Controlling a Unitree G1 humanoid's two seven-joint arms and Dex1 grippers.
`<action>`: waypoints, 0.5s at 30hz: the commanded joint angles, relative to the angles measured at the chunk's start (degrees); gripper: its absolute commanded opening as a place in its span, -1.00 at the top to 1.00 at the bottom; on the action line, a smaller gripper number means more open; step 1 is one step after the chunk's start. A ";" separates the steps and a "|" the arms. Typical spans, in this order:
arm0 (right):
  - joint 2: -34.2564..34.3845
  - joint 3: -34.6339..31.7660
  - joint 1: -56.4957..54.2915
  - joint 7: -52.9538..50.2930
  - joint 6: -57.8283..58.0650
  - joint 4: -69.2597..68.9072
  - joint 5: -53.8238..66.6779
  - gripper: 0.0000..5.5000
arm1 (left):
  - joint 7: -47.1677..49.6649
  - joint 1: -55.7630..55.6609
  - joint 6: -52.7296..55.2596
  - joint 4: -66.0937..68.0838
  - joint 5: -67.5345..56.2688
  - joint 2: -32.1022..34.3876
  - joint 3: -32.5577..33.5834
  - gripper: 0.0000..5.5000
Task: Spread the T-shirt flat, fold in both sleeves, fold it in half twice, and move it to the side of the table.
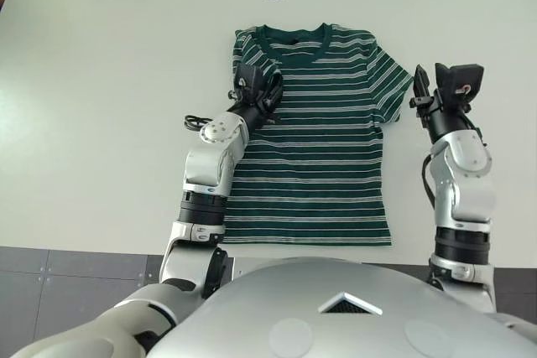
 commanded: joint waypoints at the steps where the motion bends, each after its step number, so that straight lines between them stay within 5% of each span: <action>1: -2.48 -0.88 -4.26 2.75 4.97 6.01 1.74 0.11 | -0.17 0.49 -2.58 -4.57 -1.69 -0.76 2.04 0.29; 9: -6.50 0.38 -9.51 6.99 9.84 17.37 1.37 0.11 | -0.92 2.61 -6.79 -21.63 -11.10 -3.55 7.56 0.29; 15: -6.68 1.73 -10.44 9.09 9.63 21.30 1.39 0.18 | 0.02 2.86 -8.15 -22.51 -13.14 -3.56 9.55 0.29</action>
